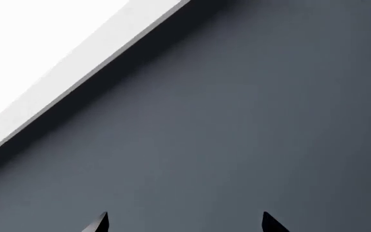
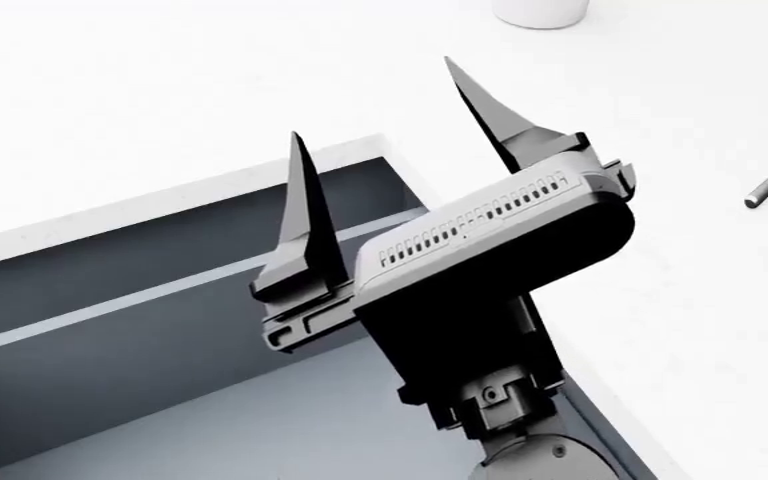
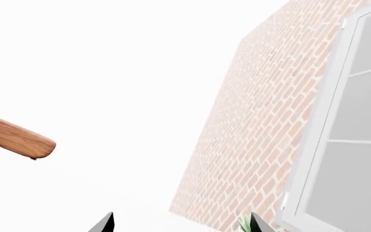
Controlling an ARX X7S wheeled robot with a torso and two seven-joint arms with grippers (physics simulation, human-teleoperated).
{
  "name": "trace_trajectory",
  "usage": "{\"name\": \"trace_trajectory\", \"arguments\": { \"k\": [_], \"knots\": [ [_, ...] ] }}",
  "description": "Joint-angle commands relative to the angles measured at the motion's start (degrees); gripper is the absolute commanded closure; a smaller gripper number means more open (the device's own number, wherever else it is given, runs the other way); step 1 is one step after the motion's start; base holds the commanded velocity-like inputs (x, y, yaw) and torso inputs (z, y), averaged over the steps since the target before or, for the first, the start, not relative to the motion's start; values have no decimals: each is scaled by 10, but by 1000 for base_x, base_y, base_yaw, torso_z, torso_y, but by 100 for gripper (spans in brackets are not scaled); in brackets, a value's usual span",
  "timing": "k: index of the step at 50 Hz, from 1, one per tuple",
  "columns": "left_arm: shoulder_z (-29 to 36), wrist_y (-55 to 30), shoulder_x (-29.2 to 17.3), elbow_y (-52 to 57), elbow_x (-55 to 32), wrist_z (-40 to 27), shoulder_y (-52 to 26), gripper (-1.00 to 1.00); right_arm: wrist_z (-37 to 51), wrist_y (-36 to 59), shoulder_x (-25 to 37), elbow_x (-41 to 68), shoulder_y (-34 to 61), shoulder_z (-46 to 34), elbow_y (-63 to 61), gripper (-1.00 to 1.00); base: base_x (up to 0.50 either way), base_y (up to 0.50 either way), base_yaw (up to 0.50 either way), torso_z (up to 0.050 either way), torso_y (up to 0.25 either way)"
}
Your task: Close the left drawer.
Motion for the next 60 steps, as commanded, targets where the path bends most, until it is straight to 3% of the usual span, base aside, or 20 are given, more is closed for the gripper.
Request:
{"name": "trace_trajectory", "arguments": {
  "k": [1, 43, 60],
  "knots": [
    [53, -22, 13, -2, 2, 9, -68, -100, 1, -10, 2, 0, -1, 2, 14, -100, 0, 0, 0, 0, 0],
    [138, -86, 40, -2, -13, 11, -161, -100, 2, -30, -1, -10, 11, -8, 59, -100, 0, 0, 0, 0, 0],
    [225, -103, 84, -2, -8, 29, -237, -100, 1, -59, 1, -8, 21, 4, 101, -100, 0, 0, 0, 0, 1]
  ]
}}
